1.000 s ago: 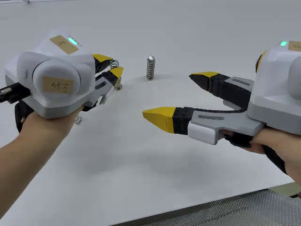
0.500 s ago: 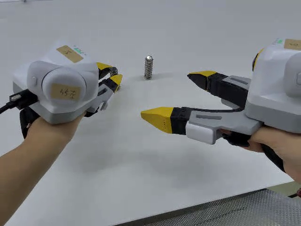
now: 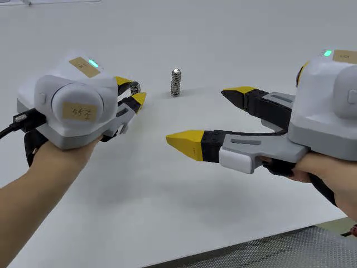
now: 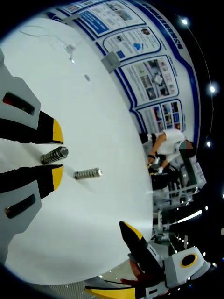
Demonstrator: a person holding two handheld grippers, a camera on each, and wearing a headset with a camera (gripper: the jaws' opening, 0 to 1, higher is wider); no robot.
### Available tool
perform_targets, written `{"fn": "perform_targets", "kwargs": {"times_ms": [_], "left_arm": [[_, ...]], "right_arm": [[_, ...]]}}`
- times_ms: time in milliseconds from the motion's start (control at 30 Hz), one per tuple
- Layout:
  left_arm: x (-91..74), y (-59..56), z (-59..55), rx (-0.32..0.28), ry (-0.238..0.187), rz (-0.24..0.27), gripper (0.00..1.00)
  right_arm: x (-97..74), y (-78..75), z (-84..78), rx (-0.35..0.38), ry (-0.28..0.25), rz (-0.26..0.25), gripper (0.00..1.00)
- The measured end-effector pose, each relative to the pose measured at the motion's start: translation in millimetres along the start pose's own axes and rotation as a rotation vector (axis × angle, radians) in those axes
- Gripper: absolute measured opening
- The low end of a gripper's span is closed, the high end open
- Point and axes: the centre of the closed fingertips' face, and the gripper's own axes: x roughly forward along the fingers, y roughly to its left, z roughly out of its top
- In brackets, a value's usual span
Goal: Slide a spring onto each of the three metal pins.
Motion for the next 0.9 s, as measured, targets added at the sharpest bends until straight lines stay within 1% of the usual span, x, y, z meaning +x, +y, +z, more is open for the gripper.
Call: {"fn": "perform_targets", "kwargs": {"times_ms": [67,167,233,333,400,567,633,700,800,900], "left_arm": [[-1.3,1.2,1.5,-0.008,0.0,0.003,0.2],[-4.6,2.5,6.5,-0.048,-0.008,-0.007,0.22],[-7.6,5.1,10.1,-0.064,-0.009,-0.004,0.26],[-13.2,8.4,18.5,-0.091,-0.03,-0.005,0.29],[-16.4,10.6,22.6,-0.097,-0.034,-0.005,0.34],[-26.7,16.3,33.6,-0.115,-0.055,-0.005,0.43],[-32.1,18.0,37.6,-0.142,-0.06,-0.011,0.48],[-38.5,19.3,41.6,-0.152,-0.073,-0.014,0.53],[-46.6,20.1,45.3,-0.158,-0.087,-0.017,0.61],[-53.4,21.9,46.5,-0.166,-0.086,-0.017,0.67]], "right_arm": [[-0.5,-0.7,-0.2,-0.004,0.002,-0.003,0.77],[-0.9,-1.3,0.1,-0.005,0.002,-0.004,0.78],[-1.4,-1.2,0.8,-0.009,0.003,-0.004,0.78],[-1.7,-0.1,2.5,-0.013,0.003,-0.002,0.78],[-1.7,0.9,4.2,-0.019,0.003,0.0,0.78],[-0.9,4.8,9.5,-0.036,0.0,0.009,0.78],[-0.1,6.4,10.6,-0.048,0.004,0.013,0.79],[0.9,8.4,11.5,-0.056,0.005,0.018,0.8],[3.2,12.0,11.9,-0.069,0.012,0.028,0.8],[5.3,14.2,12.5,-0.078,0.016,0.036,0.8]]}}
